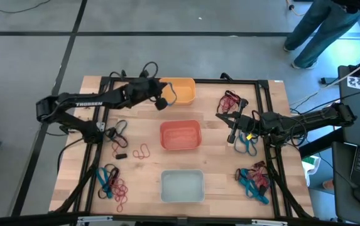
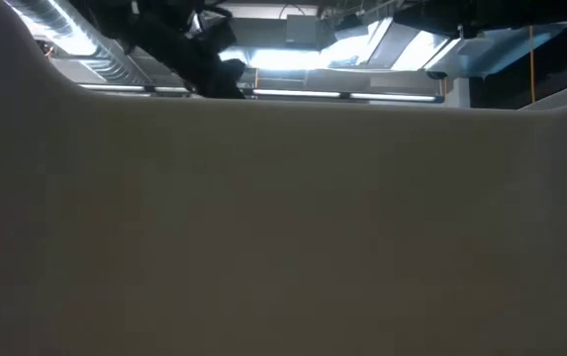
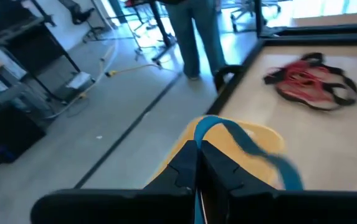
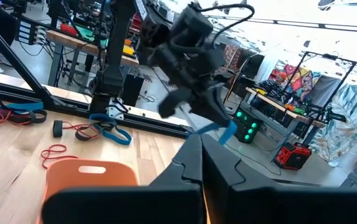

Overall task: Sort rubber bands into baskets
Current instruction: Put the blue rubber band in the yellow bin

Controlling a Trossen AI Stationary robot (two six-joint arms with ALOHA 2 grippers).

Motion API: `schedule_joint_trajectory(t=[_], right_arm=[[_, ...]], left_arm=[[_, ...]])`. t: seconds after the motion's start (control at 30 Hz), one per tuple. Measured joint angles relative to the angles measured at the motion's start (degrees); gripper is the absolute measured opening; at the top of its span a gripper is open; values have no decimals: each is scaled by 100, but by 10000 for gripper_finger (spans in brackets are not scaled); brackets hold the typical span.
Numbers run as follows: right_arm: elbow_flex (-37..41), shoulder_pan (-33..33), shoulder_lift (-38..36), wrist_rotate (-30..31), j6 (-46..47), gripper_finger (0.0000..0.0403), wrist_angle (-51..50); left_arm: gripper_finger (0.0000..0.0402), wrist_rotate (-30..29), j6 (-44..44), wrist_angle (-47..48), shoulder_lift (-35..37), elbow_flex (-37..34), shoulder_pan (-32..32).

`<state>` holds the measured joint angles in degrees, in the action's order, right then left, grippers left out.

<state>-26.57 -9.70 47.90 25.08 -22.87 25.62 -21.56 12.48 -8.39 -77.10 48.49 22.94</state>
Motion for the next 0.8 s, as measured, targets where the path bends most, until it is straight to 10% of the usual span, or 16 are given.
schedule_joint_trajectory(t=[0.8], right_arm=[[0, -2, -2, 0, 2, 1, -39]], left_arm=[[5, 326, -884, -733, -1762, -2, 944]])
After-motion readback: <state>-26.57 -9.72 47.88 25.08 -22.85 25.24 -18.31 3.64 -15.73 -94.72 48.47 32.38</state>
